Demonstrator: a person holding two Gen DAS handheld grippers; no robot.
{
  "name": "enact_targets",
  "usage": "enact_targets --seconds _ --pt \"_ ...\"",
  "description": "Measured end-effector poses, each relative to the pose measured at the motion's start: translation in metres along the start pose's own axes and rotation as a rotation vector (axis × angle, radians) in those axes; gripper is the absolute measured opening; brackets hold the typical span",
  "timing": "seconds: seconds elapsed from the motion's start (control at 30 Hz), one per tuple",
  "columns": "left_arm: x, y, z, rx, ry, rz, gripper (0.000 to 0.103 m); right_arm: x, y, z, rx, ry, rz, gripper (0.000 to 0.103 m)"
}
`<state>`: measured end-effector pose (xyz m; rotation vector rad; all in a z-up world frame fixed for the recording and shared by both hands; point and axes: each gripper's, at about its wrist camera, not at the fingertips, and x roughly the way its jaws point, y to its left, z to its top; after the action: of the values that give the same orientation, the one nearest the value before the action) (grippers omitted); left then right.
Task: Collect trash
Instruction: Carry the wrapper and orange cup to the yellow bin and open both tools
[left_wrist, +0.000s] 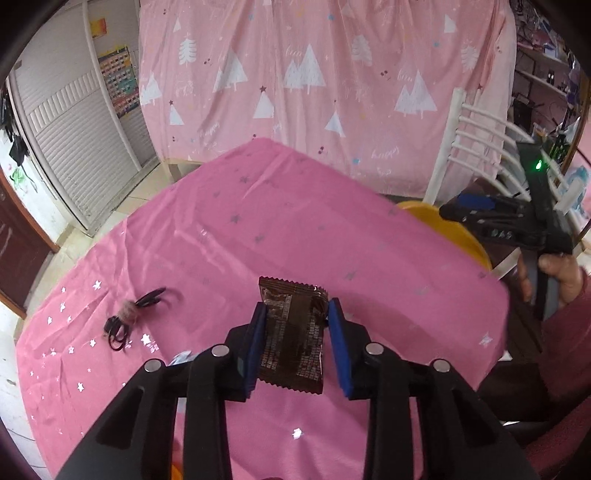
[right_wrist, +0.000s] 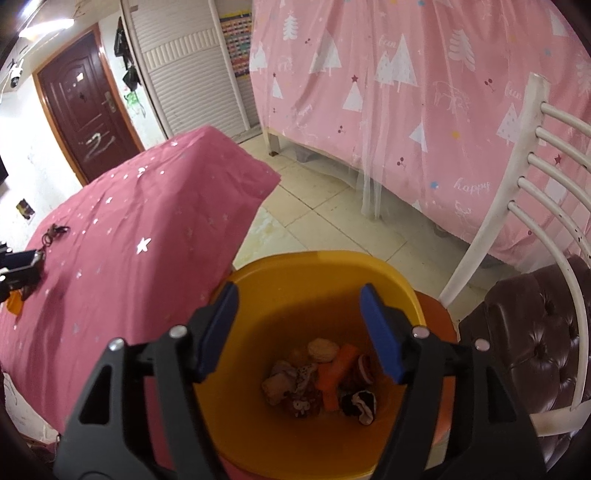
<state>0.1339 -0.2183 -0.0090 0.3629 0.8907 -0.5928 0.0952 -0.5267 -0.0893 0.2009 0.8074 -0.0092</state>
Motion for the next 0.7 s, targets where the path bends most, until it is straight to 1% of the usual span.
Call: enact_targets --seconds 0.1,0.17,0.23,0.33,0.43,0.5,0.53,0.57,0.6,0.63,0.67,0.7 --pt "-0.008 -0.017 0.017 0.014 -0.033 -0.044 0.027 -0.004 -0.005 0.002 0.024 -0.024 -0.008 0.066" --pt "-0.013 -0.035 0.032 0.022 -0.068 -0.09 0.027 -0.008 -0.013 0.003 0.052 -0.04 -0.022 0.066" --pt "-0.013 -0.052 0.047 0.025 -0.083 -0.132 0.027 -0.011 -0.021 0.004 0.078 -0.055 -0.033 0.066" --pt "-0.001 -0.088 0.072 0.055 -0.105 -0.141 0.027 -0.02 -0.033 0.006 0.116 -0.088 -0.06 0.066" --pt "0.02 -0.114 0.087 0.054 -0.087 -0.144 0.027 -0.028 -0.047 0.007 0.155 -0.117 -0.074 0.066" --pt "0.03 -0.124 0.092 0.042 -0.085 -0.139 0.028 -0.034 -0.058 0.007 0.188 -0.136 -0.082 0.066" --pt "0.035 -0.128 0.095 0.036 -0.084 -0.139 0.031 -0.035 -0.063 0.007 0.204 -0.141 -0.085 0.066" --pt "0.043 -0.131 0.098 0.029 -0.075 -0.151 0.038 -0.037 -0.067 0.007 0.215 -0.144 -0.086 0.066" --pt "0.047 -0.133 0.099 0.02 -0.07 -0.152 0.05 -0.037 -0.072 0.007 0.229 -0.146 -0.088 0.066" --pt "0.05 -0.134 0.099 0.01 -0.07 -0.154 0.057 -0.037 -0.075 0.007 0.238 -0.146 -0.086 0.066" --pt "0.052 -0.134 0.099 0.004 -0.07 -0.164 0.073 -0.037 -0.077 0.007 0.246 -0.145 -0.083 0.066" --pt "0.053 -0.134 0.098 -0.007 -0.074 -0.174 0.08 -0.037 -0.078 0.007 0.251 -0.144 -0.078 0.066"
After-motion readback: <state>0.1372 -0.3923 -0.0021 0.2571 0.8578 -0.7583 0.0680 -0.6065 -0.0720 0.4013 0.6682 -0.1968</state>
